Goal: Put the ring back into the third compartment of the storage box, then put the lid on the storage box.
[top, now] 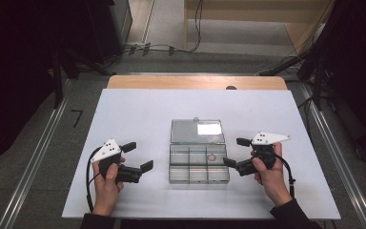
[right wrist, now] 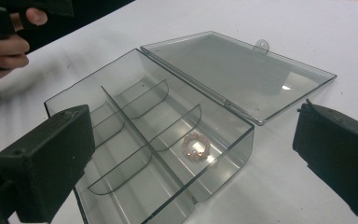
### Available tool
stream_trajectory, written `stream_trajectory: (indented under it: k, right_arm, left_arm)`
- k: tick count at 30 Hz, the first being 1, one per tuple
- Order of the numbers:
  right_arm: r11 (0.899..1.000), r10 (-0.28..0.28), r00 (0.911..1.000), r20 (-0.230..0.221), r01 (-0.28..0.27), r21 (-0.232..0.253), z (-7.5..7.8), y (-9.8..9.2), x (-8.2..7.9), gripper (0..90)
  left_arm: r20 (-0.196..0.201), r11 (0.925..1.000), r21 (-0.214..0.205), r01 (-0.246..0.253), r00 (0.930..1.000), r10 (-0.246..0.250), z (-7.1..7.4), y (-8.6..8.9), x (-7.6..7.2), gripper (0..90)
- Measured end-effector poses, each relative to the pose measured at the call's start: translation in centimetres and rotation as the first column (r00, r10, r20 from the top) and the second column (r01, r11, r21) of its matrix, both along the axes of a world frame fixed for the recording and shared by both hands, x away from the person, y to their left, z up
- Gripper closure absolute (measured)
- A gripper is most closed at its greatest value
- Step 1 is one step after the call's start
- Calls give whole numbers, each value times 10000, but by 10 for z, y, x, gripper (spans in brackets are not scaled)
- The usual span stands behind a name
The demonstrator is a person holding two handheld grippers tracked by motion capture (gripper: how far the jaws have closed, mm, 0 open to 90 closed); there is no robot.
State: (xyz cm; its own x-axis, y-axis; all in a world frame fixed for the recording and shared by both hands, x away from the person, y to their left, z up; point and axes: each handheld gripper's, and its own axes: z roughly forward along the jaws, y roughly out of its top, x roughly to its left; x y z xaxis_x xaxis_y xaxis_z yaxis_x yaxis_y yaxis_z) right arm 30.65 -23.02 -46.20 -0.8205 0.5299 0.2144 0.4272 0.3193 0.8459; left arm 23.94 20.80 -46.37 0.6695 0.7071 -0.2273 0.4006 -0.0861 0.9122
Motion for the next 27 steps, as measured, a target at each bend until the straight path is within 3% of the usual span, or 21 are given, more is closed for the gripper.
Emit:
stream_trajectory:
  k: [7, 27]
  right_arm:
    - [10000, -10, 10000, 23, 10, 46, 1, -1, -1, 0]
    - [10000, -15, 10000, -8, 15, 22, -2, 2, 1, 0]
  left_arm:
    - [-8, 9998, 89, 154, 9999, -154, 6, -7, 11, 0]
    - [-416, 9994, -208, 263, 9988, -271, 5, -23, 42, 0]
